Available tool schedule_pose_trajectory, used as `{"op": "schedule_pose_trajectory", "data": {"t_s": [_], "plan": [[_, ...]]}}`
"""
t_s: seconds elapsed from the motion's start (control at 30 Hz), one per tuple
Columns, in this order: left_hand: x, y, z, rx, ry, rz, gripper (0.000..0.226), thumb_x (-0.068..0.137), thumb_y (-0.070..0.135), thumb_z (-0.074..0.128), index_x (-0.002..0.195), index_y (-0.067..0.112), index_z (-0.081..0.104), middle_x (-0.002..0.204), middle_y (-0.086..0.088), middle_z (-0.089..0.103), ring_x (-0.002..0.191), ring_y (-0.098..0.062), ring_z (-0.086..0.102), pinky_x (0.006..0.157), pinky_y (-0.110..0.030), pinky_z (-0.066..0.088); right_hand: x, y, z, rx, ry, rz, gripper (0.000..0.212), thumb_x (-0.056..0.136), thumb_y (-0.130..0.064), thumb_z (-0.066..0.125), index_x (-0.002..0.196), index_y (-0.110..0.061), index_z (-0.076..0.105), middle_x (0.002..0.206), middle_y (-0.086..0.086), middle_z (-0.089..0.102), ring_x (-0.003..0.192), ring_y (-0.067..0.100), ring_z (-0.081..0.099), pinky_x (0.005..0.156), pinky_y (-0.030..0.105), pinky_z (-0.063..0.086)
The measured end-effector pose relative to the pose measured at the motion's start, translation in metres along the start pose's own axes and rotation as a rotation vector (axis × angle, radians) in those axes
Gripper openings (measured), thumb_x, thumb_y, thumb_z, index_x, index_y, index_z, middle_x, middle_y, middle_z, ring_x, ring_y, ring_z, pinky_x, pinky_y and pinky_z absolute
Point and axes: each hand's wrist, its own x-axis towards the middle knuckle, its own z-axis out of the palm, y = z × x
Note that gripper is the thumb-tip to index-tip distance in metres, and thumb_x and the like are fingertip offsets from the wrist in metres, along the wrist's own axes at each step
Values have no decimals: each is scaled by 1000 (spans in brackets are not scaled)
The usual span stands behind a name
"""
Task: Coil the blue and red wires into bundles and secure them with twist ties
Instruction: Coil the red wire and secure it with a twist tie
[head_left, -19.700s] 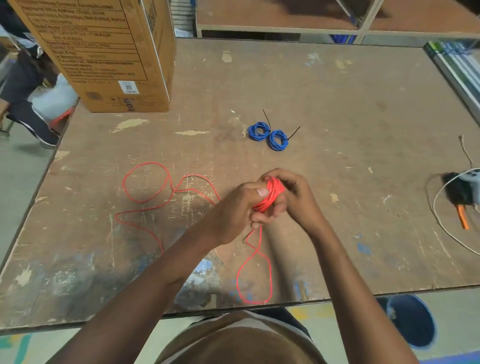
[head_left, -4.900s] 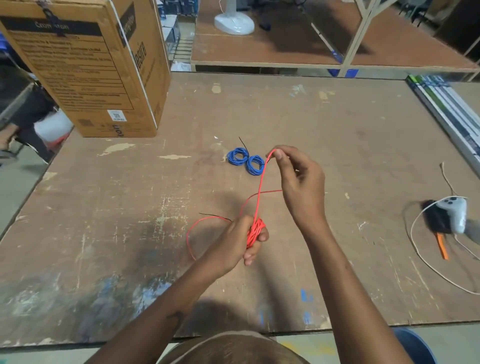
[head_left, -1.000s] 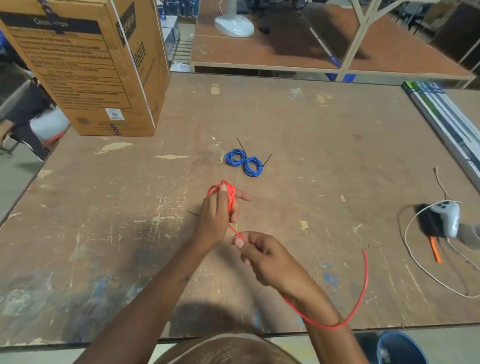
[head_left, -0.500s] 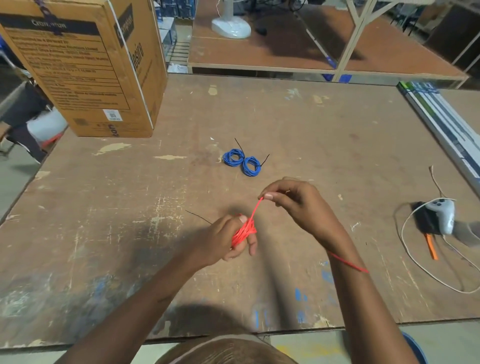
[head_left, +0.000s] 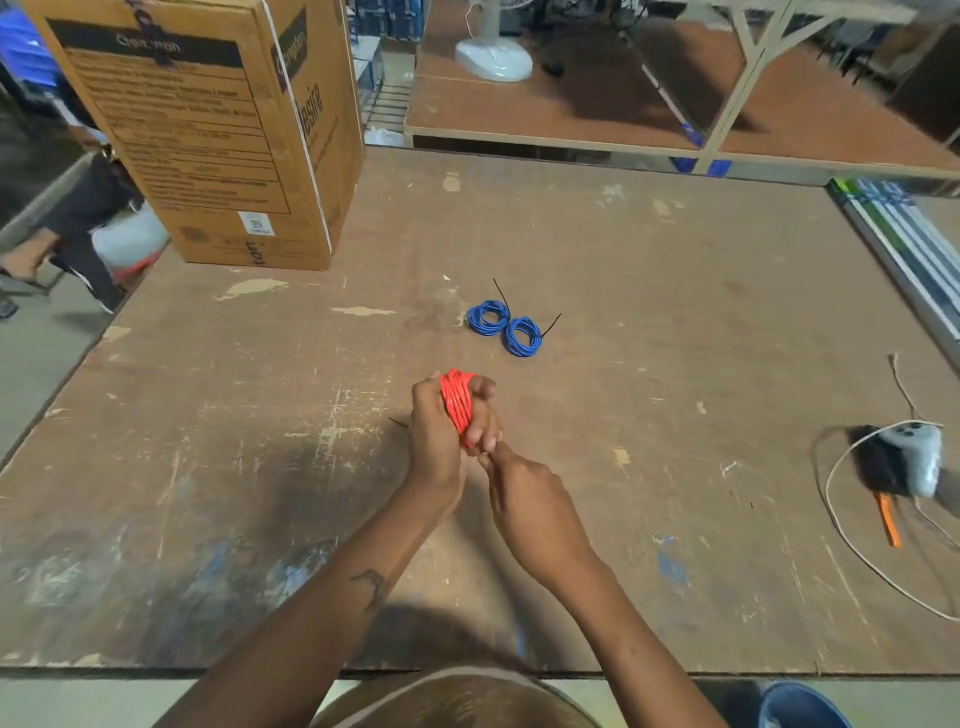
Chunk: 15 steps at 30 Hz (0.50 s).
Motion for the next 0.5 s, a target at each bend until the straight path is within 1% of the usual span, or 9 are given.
{"op": "schedule_pose_trajectory", "data": {"t_s": [0.07, 0.13, 0.2, 0.27, 0.33, 0.37, 0.4, 0.47, 0.5], "plan": [[8, -1, -4, 64, 89, 25, 61, 103, 45, 21, 91, 5, 66, 48, -3, 41, 47, -23, 45, 64, -39, 37, -7, -4, -3, -22, -23, 9, 29, 114, -39, 35, 128, -30, 59, 108, 11, 78, 99, 44, 70, 75, 46, 52], [15, -4, -10, 163, 160, 83, 64, 103, 46, 20, 97, 5, 68, 52, -7, 52, 54, -25, 52, 70, -41, 41, -10, -4, -12, 43, -103, 45, 27, 112, -37, 37, 122, -32, 62, 96, -8, 75, 97, 34, 71, 78, 38, 50], [19, -8, -17, 271, 201, 129, 66, 104, 48, 20, 101, 6, 71, 58, -11, 59, 60, -27, 57, 74, -41, 45, -12, -5, -26, 159, -237, 68, 25, 114, -28, 43, 119, -30, 68, 77, -19, 60, 81, 15, 63, 76, 28, 43], [21, -12, -23, 402, 218, 142, 67, 105, 48, 20, 103, 5, 71, 61, -11, 62, 62, -26, 59, 71, -37, 49, -15, -7, -45, 245, -301, 55, 25, 115, -26, 46, 115, -27, 71, 70, -17, 58, 69, 2, 55, 71, 22, 42], [17, -15, -27, 501, 160, 89, 68, 105, 50, 21, 101, 5, 72, 61, -10, 63, 62, -25, 61, 70, -37, 51, -12, -8, -62, 207, -232, 43, 27, 115, -24, 46, 110, -26, 72, 69, -27, 61, 66, -4, 55, 68, 14, 41], [13, -14, -27, 576, 103, 44, 67, 106, 50, 23, 101, 6, 72, 63, -6, 65, 65, -24, 63, 73, -38, 53, -8, -7, -69, 154, -169, 37, 27, 114, -23, 47, 107, -26, 73, 68, -31, 61, 66, -4, 55, 68, 14, 41], [8, -15, -27, 677, 49, -16, 63, 109, 51, 25, 103, 9, 71, 67, 2, 67, 71, -20, 63, 78, -39, 55, -3, -7, -75, 101, -106, 29, 26, 113, -23, 49, 103, -27, 73, 68, -27, 61, 67, -1, 57, 69, 19, 44], [-5, -9, -22, 879, -42, -119, 44, 113, 48, 28, 100, 27, 64, 69, 21, 69, 76, -6, 56, 82, -25, 53, 7, -5, -84, -10, -2, -5, 26, 111, -30, 54, 94, -30, 73, 70, -17, 66, 71, 6, 61, 70, 30, 48], [-10, -7, -17, 871, -122, -145, 46, 112, 47, 27, 91, 30, 65, 63, 17, 68, 70, -6, 55, 77, -25, 51, 12, -3, -88, -51, 33, -21, 26, 110, -35, 56, 92, -32, 74, 73, -16, 68, 73, 6, 62, 70, 32, 49]]}}
